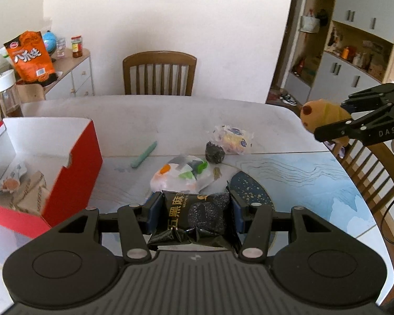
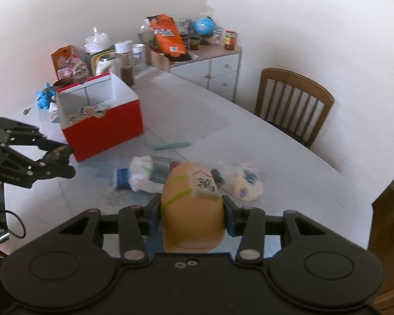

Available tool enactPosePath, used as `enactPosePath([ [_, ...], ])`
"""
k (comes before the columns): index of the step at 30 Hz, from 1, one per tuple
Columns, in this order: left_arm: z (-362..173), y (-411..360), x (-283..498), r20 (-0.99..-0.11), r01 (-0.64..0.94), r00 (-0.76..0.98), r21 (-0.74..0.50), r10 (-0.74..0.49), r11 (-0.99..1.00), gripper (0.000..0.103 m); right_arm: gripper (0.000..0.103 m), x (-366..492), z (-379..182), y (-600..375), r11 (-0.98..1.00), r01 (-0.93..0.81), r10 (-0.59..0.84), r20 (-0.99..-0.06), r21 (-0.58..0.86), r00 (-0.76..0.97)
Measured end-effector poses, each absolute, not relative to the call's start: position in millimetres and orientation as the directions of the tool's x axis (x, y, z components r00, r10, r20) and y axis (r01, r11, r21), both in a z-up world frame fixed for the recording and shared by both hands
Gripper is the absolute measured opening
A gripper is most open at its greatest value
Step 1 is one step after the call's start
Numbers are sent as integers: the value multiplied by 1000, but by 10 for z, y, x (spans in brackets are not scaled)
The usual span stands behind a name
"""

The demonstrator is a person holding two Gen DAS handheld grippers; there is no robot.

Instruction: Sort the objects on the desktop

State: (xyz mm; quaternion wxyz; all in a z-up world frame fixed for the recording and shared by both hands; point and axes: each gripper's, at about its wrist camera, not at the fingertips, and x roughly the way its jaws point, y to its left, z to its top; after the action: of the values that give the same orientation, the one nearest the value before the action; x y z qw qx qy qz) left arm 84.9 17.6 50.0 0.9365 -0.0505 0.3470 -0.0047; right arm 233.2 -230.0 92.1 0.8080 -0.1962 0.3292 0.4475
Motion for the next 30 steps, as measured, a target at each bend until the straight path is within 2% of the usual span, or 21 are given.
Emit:
enactPosePath([
  [15,725,1283,721,-618,76,777,-97,-120,992,51,46,1869,1096,-1186,522,-853,603,-698,-21,386],
  [30,720,2307,723,-609,40,790,-55,-66,998,51,45,1832,1018,114,450,-893,650,-685,-2,329],
])
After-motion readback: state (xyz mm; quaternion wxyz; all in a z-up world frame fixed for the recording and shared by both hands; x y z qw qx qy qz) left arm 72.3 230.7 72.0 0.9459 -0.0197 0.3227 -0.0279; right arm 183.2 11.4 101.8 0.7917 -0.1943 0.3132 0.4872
